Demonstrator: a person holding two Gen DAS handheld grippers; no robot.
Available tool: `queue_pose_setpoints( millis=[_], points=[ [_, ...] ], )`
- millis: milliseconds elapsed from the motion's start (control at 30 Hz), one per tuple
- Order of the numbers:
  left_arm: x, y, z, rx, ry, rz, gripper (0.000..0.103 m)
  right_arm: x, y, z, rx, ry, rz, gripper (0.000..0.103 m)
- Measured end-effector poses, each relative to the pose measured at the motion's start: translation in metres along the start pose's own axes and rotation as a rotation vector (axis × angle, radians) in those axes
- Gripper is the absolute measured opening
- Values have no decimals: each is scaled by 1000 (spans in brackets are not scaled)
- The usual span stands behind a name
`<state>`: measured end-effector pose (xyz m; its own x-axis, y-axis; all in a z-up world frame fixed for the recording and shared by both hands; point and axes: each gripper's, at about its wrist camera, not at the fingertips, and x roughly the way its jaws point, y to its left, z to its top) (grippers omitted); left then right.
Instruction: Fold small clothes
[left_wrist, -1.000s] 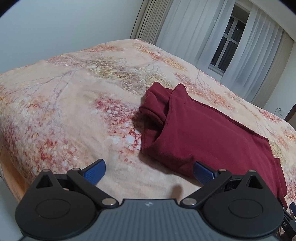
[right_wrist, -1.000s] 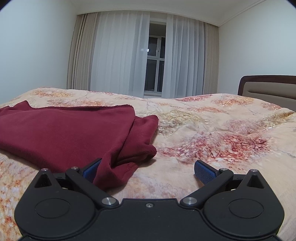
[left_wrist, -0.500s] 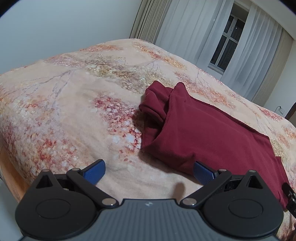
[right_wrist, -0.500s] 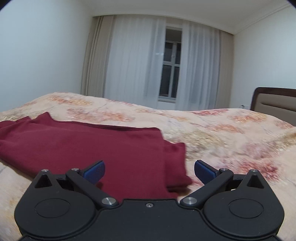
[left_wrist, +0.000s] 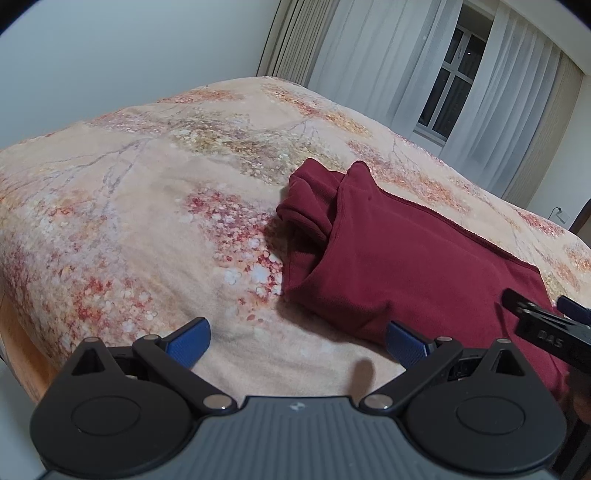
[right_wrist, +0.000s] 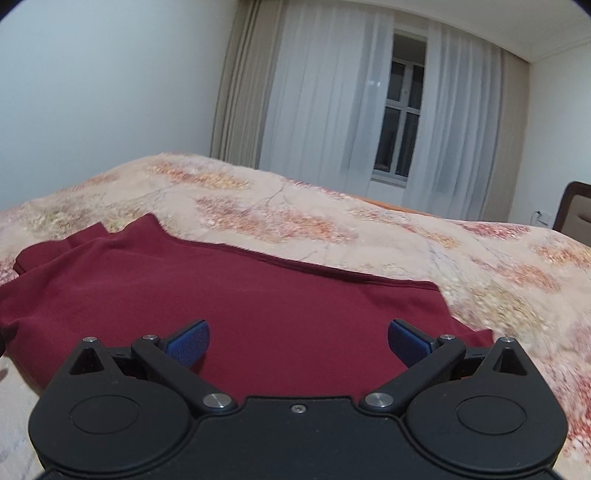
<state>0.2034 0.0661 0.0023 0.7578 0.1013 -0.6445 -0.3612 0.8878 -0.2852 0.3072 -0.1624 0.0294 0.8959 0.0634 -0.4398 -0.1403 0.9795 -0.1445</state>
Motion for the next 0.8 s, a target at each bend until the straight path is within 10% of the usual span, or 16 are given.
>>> queue_pose_setpoints(
  millis=[800],
  points=[
    [4,-8,-5,70,-9,40,103,22,17,-29,6,31,44,102]
  ],
)
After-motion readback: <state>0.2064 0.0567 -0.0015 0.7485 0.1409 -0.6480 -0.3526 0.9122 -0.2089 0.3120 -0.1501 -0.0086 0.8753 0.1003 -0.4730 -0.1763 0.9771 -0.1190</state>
